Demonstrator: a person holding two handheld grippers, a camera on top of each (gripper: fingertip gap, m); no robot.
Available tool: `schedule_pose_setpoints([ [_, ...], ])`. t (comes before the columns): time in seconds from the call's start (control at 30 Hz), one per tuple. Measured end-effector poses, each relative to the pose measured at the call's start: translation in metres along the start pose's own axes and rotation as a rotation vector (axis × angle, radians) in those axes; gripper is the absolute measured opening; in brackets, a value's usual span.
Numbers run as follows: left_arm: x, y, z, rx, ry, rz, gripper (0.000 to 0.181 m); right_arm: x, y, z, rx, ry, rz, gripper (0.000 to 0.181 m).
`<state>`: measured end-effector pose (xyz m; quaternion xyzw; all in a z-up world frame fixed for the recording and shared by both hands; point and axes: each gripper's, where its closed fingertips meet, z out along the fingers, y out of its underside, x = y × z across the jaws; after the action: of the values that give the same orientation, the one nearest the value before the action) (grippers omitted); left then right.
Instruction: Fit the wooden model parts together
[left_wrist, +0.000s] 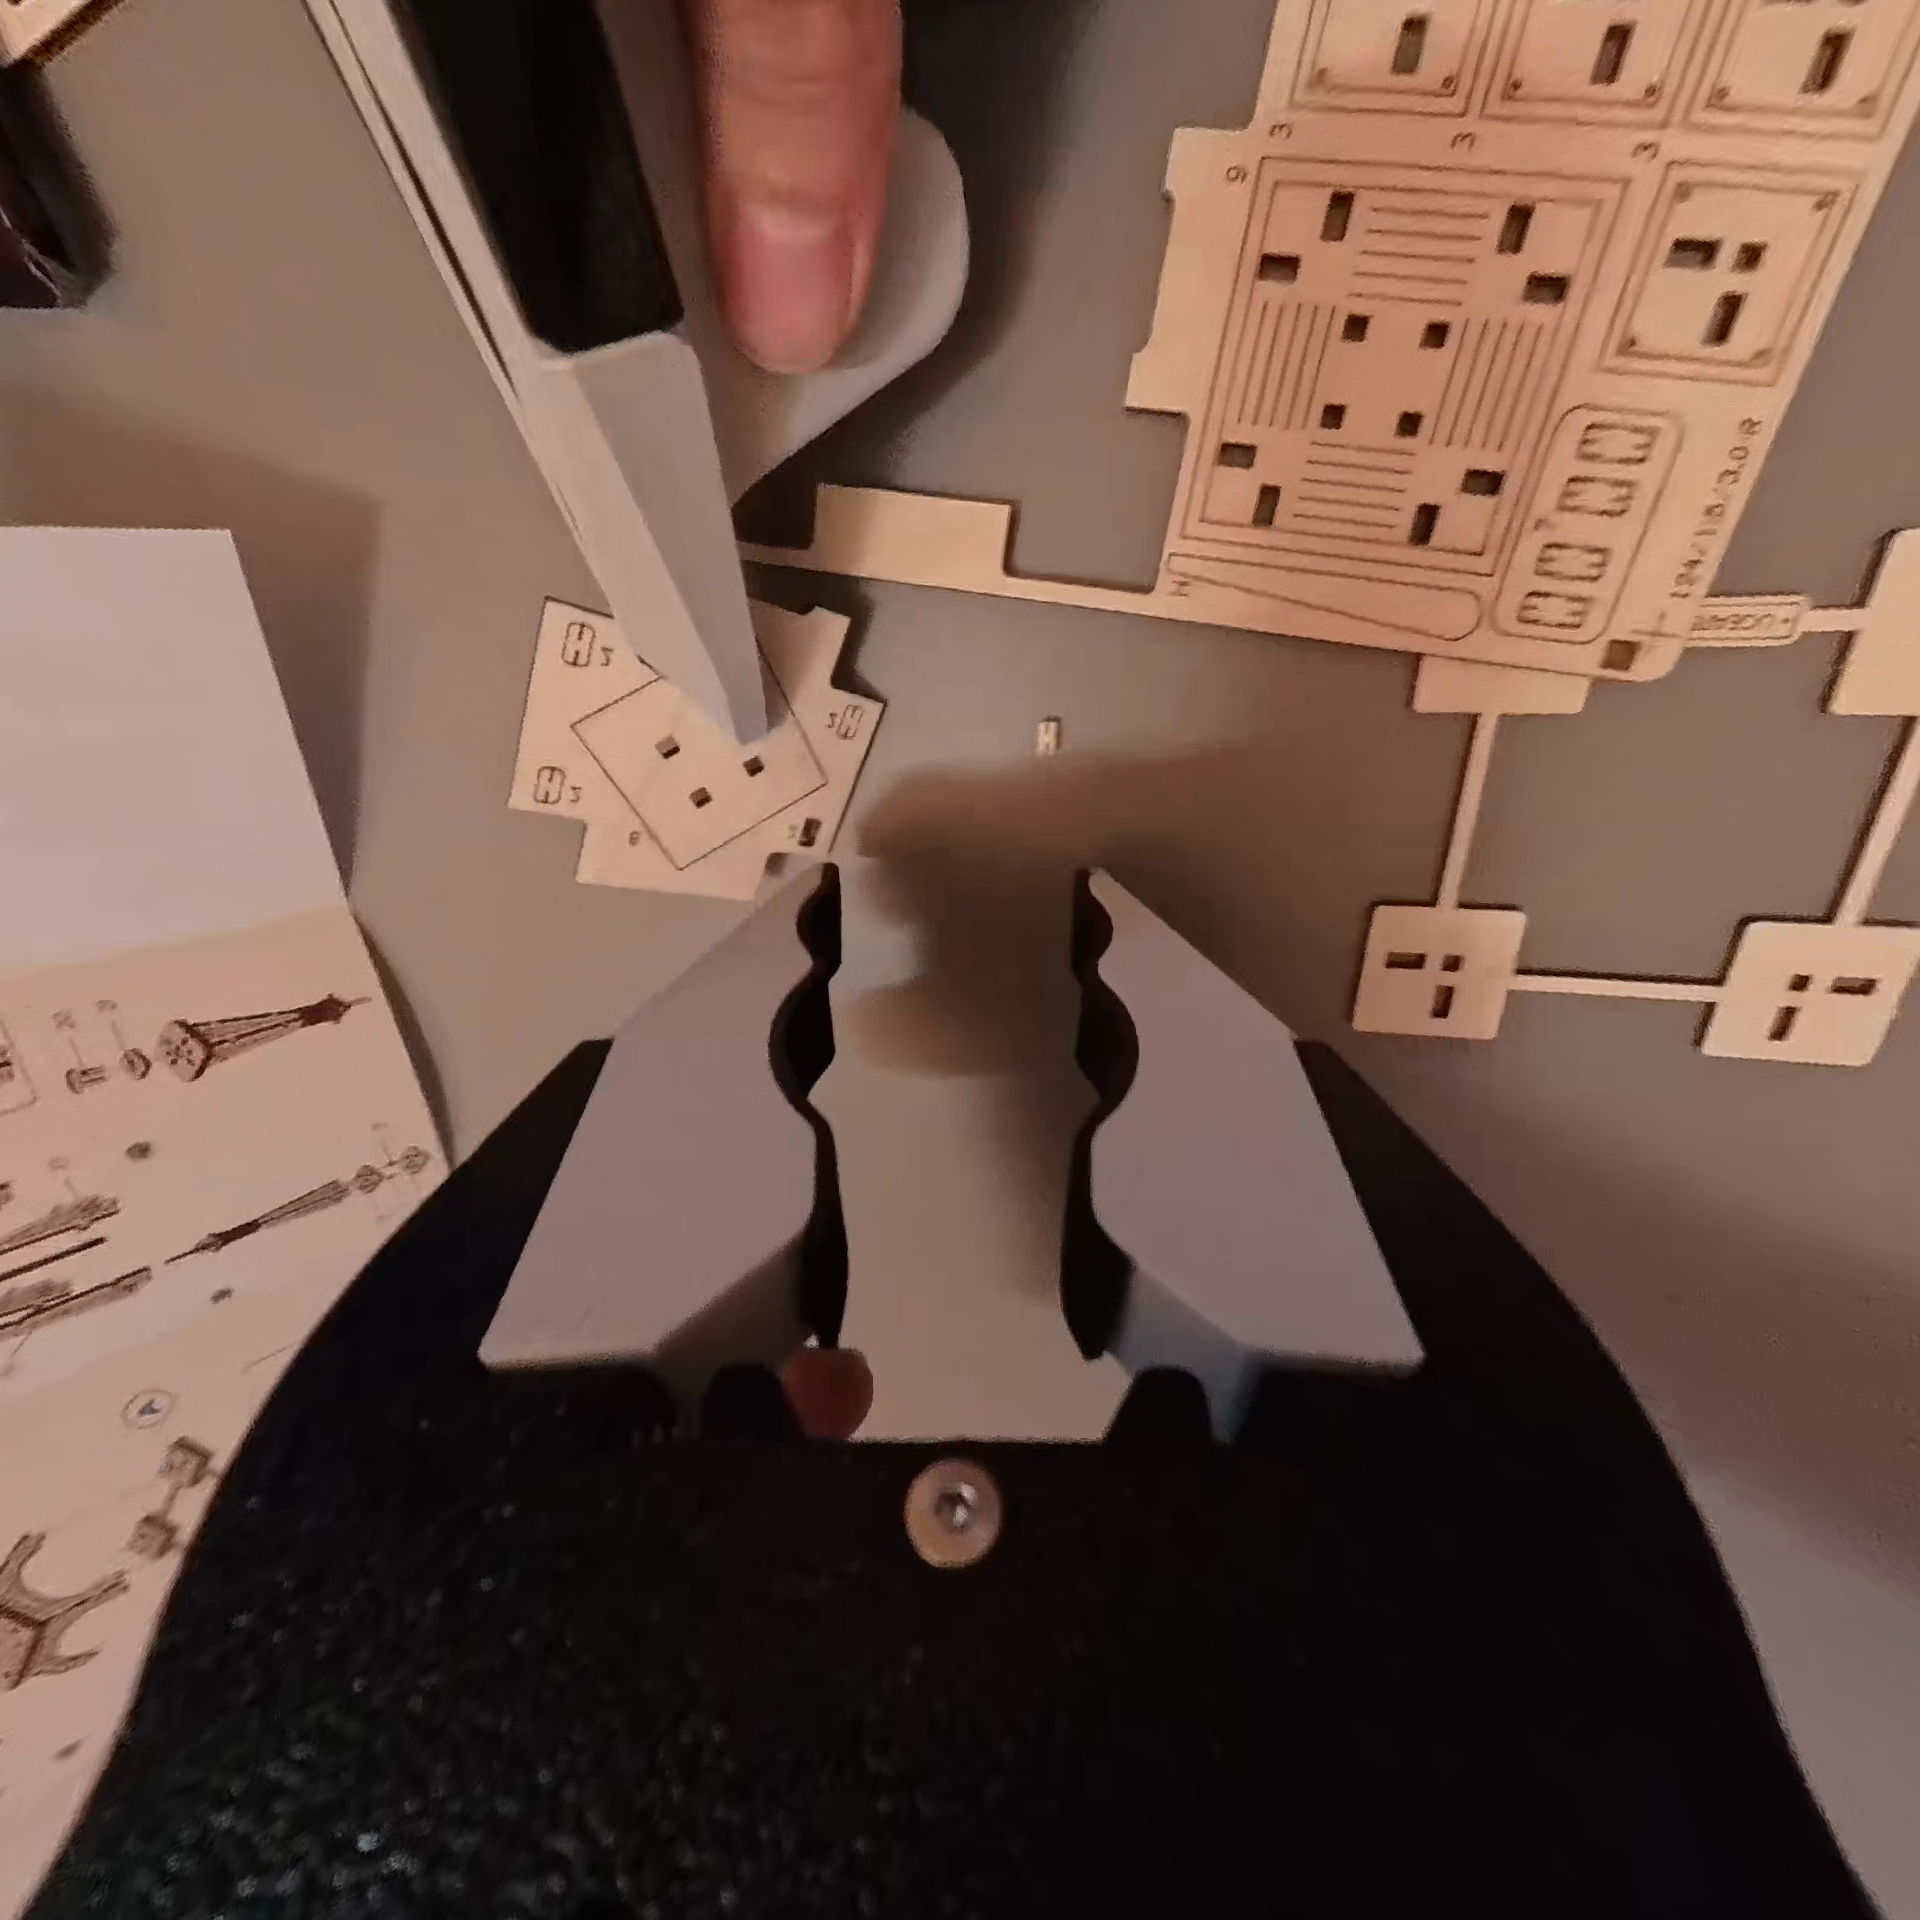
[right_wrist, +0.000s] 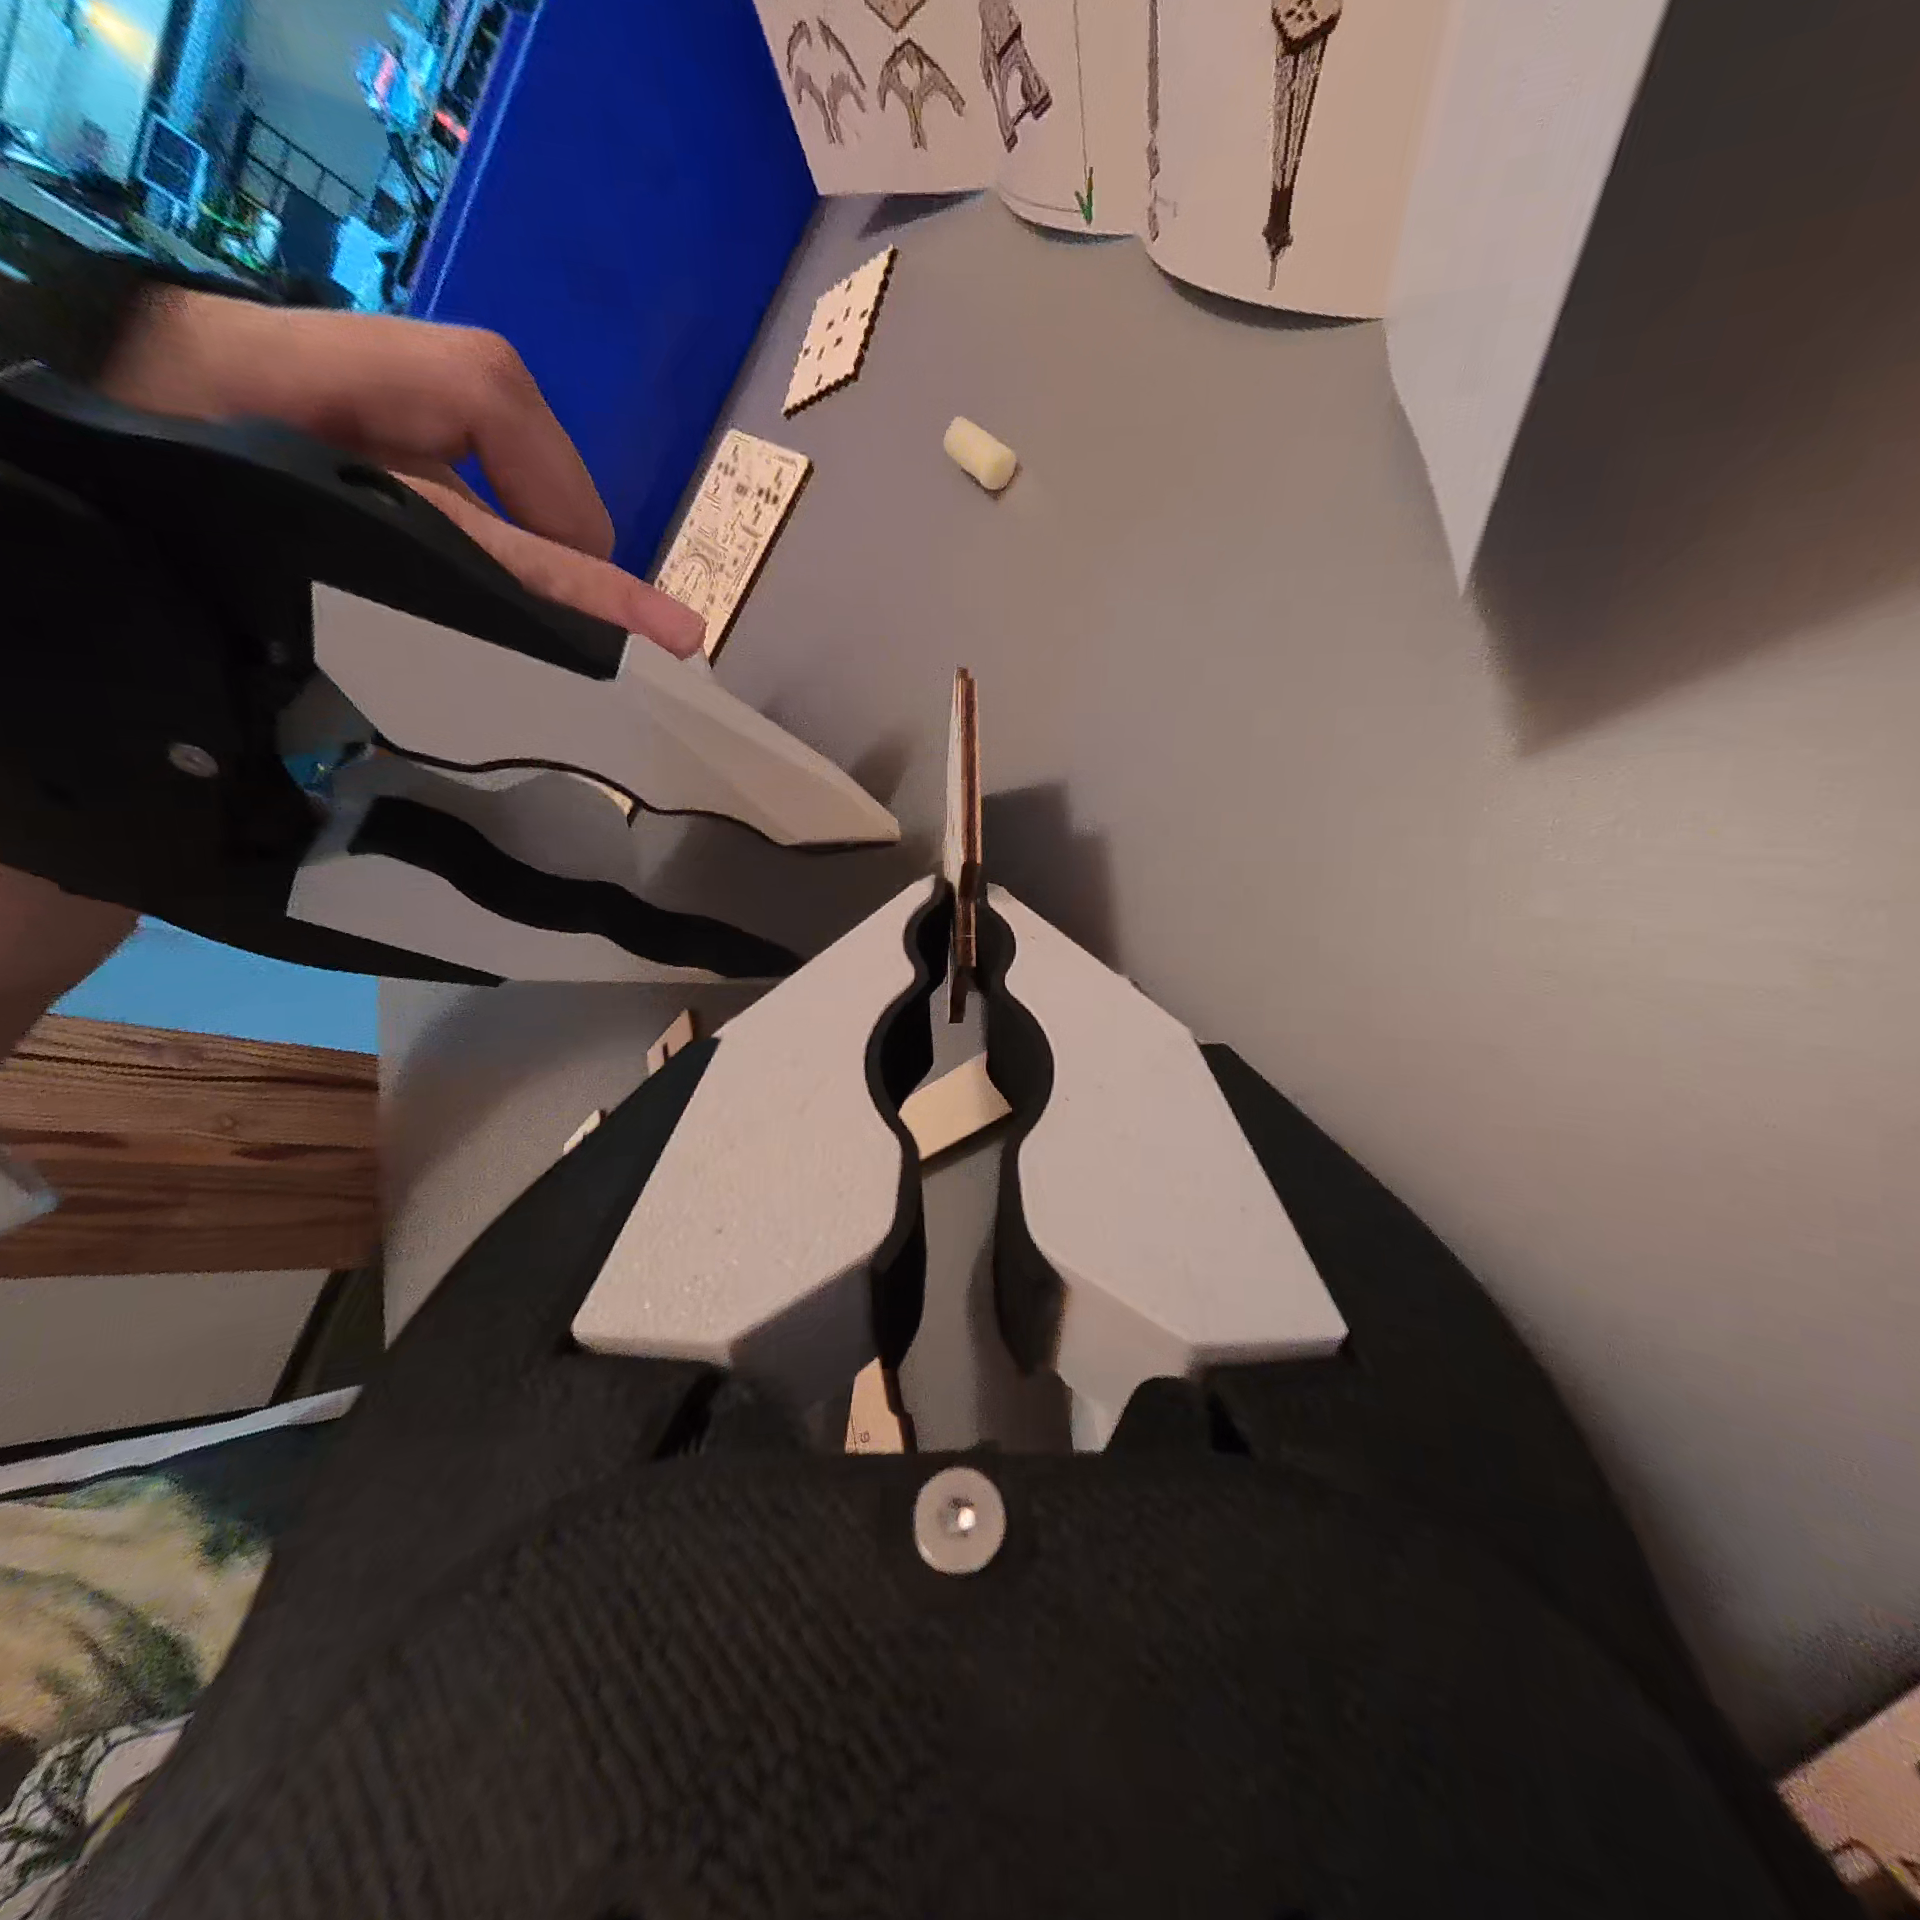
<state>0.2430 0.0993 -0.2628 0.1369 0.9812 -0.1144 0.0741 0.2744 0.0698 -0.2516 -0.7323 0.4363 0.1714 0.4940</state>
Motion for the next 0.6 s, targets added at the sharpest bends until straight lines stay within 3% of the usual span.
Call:
schedule_pose_setpoints([
  [0.13, 0.004, -0.013, -0.001, 0.075, 0.005, -0.007, 0.043, 0.0, 0.001, -0.001, 0.016, -0.019, 0.01, 0.001],
  [0.23, -0.014, -0.017, -0.006, 0.125, -0.069, -0.034, 0.04, -0.003, 0.001, -0.001, 0.024, -0.044, -0.005, 0.001],
  [0.3, -0.033, -0.019, -0.015, 0.215, -0.107, -0.15, 0.036, -0.01, 0.003, -0.003, 0.026, -0.112, -0.009, 0.001],
  [0.43, -0.046, -0.023, -0.033, 0.489, -0.009, -0.407, 0.025, -0.017, 0.0, -0.009, 0.063, -0.176, -0.005, 0.001],
  [0.53, -0.036, -0.017, -0.027, 0.526, 0.145, -0.52, 0.026, -0.033, 0.003, -0.01, 0.046, -0.255, -0.061, 0.001],
  [0.6, -0.031, -0.021, -0.028, 0.586, 0.199, -0.533, 0.014, -0.033, 0.005, -0.01, 0.037, -0.25, -0.069, 0.001],
])
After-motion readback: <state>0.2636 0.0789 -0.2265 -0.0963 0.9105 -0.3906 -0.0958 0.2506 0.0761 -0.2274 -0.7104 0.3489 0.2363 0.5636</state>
